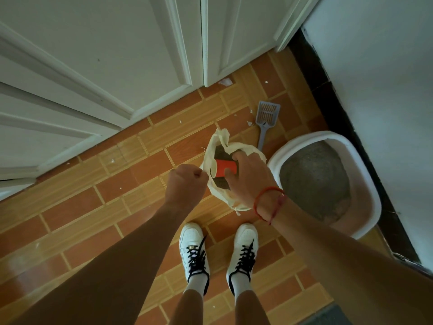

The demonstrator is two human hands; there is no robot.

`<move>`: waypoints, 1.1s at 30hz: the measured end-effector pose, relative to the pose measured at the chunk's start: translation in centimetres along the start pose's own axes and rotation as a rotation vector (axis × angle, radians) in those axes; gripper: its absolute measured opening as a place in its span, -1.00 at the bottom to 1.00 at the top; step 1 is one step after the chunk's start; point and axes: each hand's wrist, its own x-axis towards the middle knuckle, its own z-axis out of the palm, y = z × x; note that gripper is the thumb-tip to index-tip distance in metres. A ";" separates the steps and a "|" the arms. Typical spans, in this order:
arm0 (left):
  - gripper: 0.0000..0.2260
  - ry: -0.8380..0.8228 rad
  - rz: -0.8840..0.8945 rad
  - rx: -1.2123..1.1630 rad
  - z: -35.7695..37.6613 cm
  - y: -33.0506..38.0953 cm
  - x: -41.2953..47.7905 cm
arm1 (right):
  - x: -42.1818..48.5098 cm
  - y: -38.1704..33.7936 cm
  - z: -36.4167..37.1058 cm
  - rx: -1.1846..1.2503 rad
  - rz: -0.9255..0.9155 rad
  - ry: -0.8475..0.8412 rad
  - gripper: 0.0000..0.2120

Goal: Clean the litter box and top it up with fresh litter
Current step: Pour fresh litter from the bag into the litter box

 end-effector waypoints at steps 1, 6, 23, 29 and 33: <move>-0.81 -0.001 -0.004 0.010 0.0 0.1 0.0 | -0.3 0.3 -0.7 0.003 -0.021 0.020 -0.65; -0.80 -0.002 -0.011 0.042 0.2 0.9 0.1 | -0.7 2.4 -3.2 0.032 -0.074 0.203 -0.66; -0.69 0.027 -0.054 0.197 1.7 0.8 1.7 | 2.3 7.3 -1.7 -0.052 0.289 0.051 -0.71; -0.75 0.053 -0.048 0.186 1.6 0.0 1.9 | 2.9 8.0 -1.3 -0.134 0.282 0.036 -0.72; -0.77 0.051 -0.062 0.175 1.1 -0.5 1.6 | 2.7 8.6 -1.9 -0.121 0.295 0.066 -0.76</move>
